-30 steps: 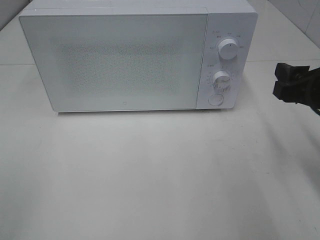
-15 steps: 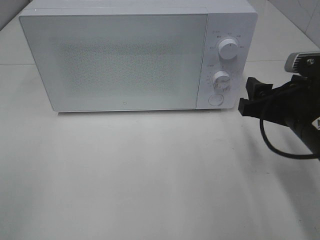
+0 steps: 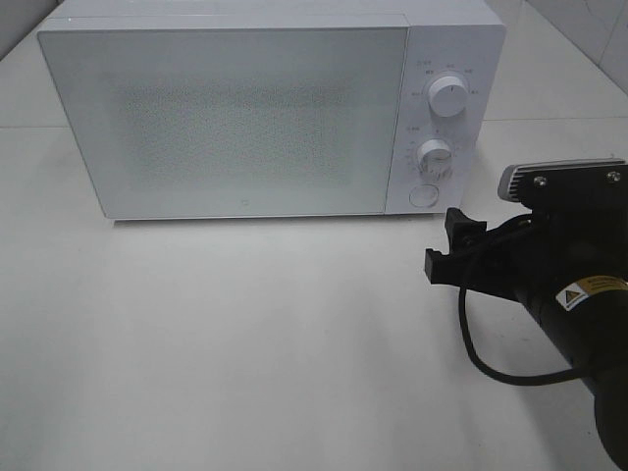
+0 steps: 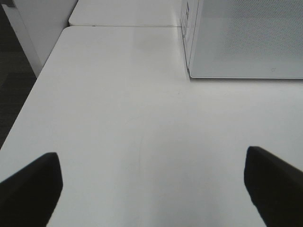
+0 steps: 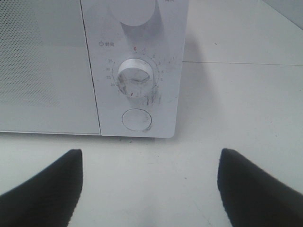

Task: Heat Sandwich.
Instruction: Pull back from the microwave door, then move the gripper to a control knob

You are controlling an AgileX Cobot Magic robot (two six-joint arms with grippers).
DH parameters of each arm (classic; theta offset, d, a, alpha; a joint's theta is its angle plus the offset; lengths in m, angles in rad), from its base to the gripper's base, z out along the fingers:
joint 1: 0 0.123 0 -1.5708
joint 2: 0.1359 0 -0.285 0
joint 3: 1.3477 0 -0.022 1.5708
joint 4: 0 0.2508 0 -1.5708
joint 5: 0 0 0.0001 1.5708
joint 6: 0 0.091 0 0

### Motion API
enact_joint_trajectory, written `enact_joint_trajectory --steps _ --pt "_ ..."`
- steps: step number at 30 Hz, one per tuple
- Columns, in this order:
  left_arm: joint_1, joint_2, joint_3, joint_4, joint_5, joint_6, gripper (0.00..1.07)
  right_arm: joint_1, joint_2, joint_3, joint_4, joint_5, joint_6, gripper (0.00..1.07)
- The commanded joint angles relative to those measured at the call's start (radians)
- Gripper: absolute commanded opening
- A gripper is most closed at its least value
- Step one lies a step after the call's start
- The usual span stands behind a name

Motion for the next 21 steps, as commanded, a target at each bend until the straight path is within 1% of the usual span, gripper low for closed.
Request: enact_joint_trajectory --steps 1,12,17,21 --pt "0.005 -0.026 0.004 0.000 -0.009 0.000 0.98 0.011 0.000 -0.010 0.004 -0.142 -0.011 0.76" --pt "0.005 -0.026 0.004 0.000 -0.009 0.000 0.98 0.011 0.000 -0.010 0.004 -0.124 -0.011 0.76" --pt "0.005 -0.026 0.004 0.000 -0.009 0.000 0.98 0.008 0.000 -0.033 0.003 -0.113 -0.011 0.76" --pt "0.005 -0.026 0.004 0.000 -0.009 0.000 0.98 -0.019 0.005 -0.062 -0.020 -0.100 -0.014 0.76"
